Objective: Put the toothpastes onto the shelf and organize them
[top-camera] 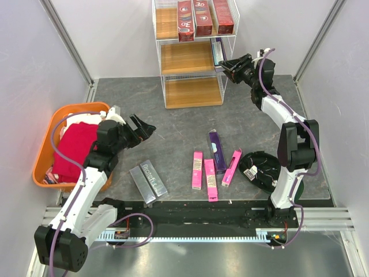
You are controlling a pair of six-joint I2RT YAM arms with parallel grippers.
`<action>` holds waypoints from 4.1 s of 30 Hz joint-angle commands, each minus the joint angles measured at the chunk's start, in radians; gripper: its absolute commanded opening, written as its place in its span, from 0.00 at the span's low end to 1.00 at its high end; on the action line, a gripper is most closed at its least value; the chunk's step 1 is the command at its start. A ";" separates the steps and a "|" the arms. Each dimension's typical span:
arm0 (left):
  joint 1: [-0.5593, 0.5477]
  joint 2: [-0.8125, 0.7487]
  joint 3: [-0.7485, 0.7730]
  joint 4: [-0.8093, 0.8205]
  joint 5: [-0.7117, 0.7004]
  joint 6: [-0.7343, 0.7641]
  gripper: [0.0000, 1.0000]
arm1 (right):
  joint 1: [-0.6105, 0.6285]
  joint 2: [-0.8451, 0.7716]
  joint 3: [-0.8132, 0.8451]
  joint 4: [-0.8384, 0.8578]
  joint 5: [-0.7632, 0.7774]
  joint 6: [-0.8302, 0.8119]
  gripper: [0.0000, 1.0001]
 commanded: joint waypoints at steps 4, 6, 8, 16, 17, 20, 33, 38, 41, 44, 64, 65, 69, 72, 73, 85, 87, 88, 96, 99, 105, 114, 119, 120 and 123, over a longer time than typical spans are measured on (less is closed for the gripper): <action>0.001 0.002 0.001 0.028 0.016 0.027 1.00 | -0.009 0.020 0.045 -0.040 0.057 -0.015 0.34; 0.001 0.002 0.002 0.026 0.018 0.027 1.00 | -0.009 0.021 0.040 -0.043 0.056 -0.015 0.39; 0.001 -0.001 0.004 0.028 0.021 0.027 1.00 | -0.009 0.018 0.039 -0.057 0.053 -0.018 0.56; 0.001 -0.002 -0.004 0.028 0.024 0.026 1.00 | -0.010 -0.029 0.005 -0.057 0.039 -0.041 0.90; 0.001 -0.004 -0.007 0.026 0.024 0.024 1.00 | -0.009 -0.034 -0.007 -0.052 0.036 -0.041 0.93; 0.001 -0.007 -0.010 0.028 0.027 0.024 1.00 | -0.009 -0.068 -0.044 -0.039 0.019 -0.044 0.98; 0.001 -0.024 -0.027 0.028 0.028 0.033 1.00 | -0.009 -0.324 -0.234 -0.180 0.018 -0.218 0.98; 0.001 -0.002 -0.027 0.037 0.035 0.035 1.00 | -0.009 -0.422 -0.346 -0.301 0.053 -0.332 0.98; 0.001 0.011 -0.030 0.052 0.042 0.032 1.00 | -0.007 -0.474 -0.421 -0.370 0.086 -0.419 0.98; 0.001 0.028 -0.033 0.066 0.051 0.032 1.00 | -0.007 -0.511 -0.498 -0.425 0.111 -0.490 0.98; 0.001 0.103 -0.051 0.120 0.088 0.032 1.00 | 0.128 -0.497 -0.623 -0.649 0.342 -0.599 0.97; 0.001 0.108 -0.051 0.120 0.088 0.030 1.00 | 0.178 -0.493 -0.610 -0.664 0.362 -0.608 0.97; 0.001 0.116 -0.053 0.121 0.093 0.030 1.00 | 0.296 -0.450 -0.534 -0.712 0.458 -0.647 0.98; 0.001 0.114 -0.050 0.121 0.097 0.033 0.99 | 0.362 -0.402 -0.521 -0.724 0.510 -0.657 0.97; 0.001 0.113 -0.050 0.121 0.100 0.033 0.99 | 0.385 -0.389 -0.521 -0.727 0.522 -0.668 0.97; 0.001 0.110 -0.021 0.103 0.110 0.041 0.99 | 0.464 -0.235 -0.517 -0.755 0.610 -0.699 0.71; 0.001 0.108 -0.019 0.103 0.113 0.038 0.99 | 0.468 -0.232 -0.511 -0.752 0.605 -0.700 0.62; 0.001 0.108 -0.016 0.103 0.116 0.039 0.99 | 0.470 -0.234 -0.509 -0.749 0.596 -0.702 0.56; 0.001 0.113 -0.008 0.104 0.140 0.058 0.99 | 0.470 -0.261 -0.448 -0.737 0.527 -0.719 0.38; 0.001 0.113 -0.001 0.107 0.156 0.081 0.99 | 0.468 -0.273 -0.400 -0.733 0.464 -0.720 0.37; 0.009 0.123 0.019 0.146 0.240 0.084 1.00 | 0.470 -0.301 -0.317 -0.706 0.302 -0.731 0.36; 0.014 0.177 -0.030 0.452 0.505 -0.017 1.00 | 0.471 -0.336 -0.339 -0.472 -0.186 -0.700 0.36; 0.014 0.212 -0.039 0.566 0.568 -0.079 1.00 | 0.481 -0.347 -0.357 -0.366 -0.340 -0.626 0.36; 0.014 0.228 -0.044 0.584 0.579 -0.089 1.00 | 0.484 -0.350 -0.372 -0.297 -0.361 -0.604 0.36; 0.014 0.248 -0.070 0.684 0.613 -0.143 0.99 | 0.485 -0.359 -0.408 -0.138 -0.439 -0.480 0.37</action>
